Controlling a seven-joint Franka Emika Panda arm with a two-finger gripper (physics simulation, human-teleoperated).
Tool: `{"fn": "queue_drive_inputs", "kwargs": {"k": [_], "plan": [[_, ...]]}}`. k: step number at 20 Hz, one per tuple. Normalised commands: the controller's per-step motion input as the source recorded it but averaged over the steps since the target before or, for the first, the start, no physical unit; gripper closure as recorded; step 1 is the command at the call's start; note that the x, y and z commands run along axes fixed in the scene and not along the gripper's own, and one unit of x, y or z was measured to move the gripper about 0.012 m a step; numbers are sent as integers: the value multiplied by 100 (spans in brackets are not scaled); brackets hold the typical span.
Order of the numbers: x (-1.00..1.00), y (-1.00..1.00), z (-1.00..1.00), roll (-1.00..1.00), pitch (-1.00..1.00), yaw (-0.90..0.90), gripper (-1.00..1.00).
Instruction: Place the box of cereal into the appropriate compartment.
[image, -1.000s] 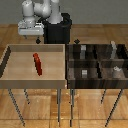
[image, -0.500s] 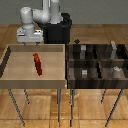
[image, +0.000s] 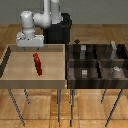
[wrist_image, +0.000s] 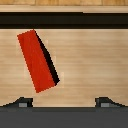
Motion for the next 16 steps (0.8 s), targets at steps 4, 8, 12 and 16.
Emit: {"fn": "queue_drive_inputs", "kwargs": {"k": [4, 8, 12, 16], "plan": [[25, 25, 0, 0, 0, 0, -100], [0, 50, 0, 0, 0, 0, -100], [25, 0, 0, 0, 0, 0, -100], [50, 0, 0, 0, 0, 0, -100]]}}
